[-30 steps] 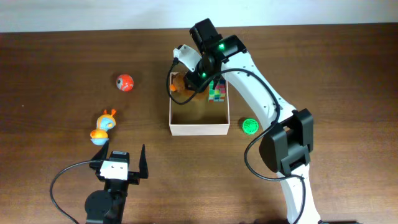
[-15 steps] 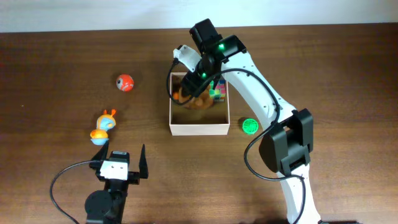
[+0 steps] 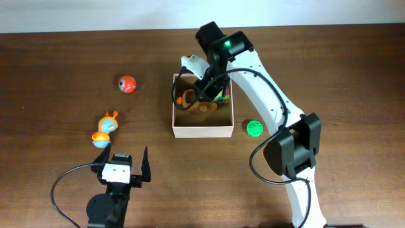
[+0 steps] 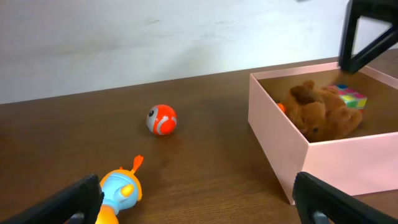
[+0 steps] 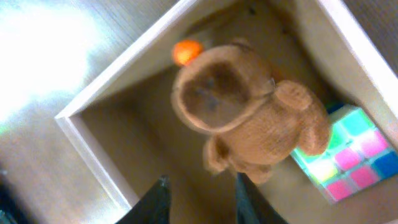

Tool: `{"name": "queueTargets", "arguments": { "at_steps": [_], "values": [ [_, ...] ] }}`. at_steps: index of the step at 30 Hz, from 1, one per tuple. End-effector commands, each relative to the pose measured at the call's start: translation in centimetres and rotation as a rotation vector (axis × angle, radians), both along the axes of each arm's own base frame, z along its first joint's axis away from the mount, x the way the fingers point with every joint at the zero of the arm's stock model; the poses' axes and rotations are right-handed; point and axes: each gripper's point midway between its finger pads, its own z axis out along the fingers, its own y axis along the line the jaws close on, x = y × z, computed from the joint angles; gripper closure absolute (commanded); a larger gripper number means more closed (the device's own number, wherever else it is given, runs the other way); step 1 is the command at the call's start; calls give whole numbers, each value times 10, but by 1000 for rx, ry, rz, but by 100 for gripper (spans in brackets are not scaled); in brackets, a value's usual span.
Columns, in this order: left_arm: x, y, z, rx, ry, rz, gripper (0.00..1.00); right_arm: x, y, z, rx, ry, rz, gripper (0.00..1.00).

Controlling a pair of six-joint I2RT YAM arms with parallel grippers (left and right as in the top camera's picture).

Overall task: Pack container
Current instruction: 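Press the plush down inside the box and release it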

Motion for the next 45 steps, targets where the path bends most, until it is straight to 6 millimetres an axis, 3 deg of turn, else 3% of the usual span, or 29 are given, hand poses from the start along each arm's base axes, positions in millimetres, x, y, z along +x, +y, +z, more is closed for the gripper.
{"name": "queueTargets", "arguments": {
  "at_steps": [1,5,21,32,45],
  "values": [
    [0,1,0,18,-8,3,1,-14,17,43,131,17,12,80],
    [0,1,0,18,-8,3,1,-27,18,44,127,63,21,93],
    [0,1,0,18,-8,3,1,-33,6,-32,-12,129,17,93],
    [0,1,0,18,-8,3,1,-33,-7,-73,-89,125,9,92],
    [0,1,0,18,-8,3,1,-4,-4,-79,-98,-7,-4,92]
  ]
}}
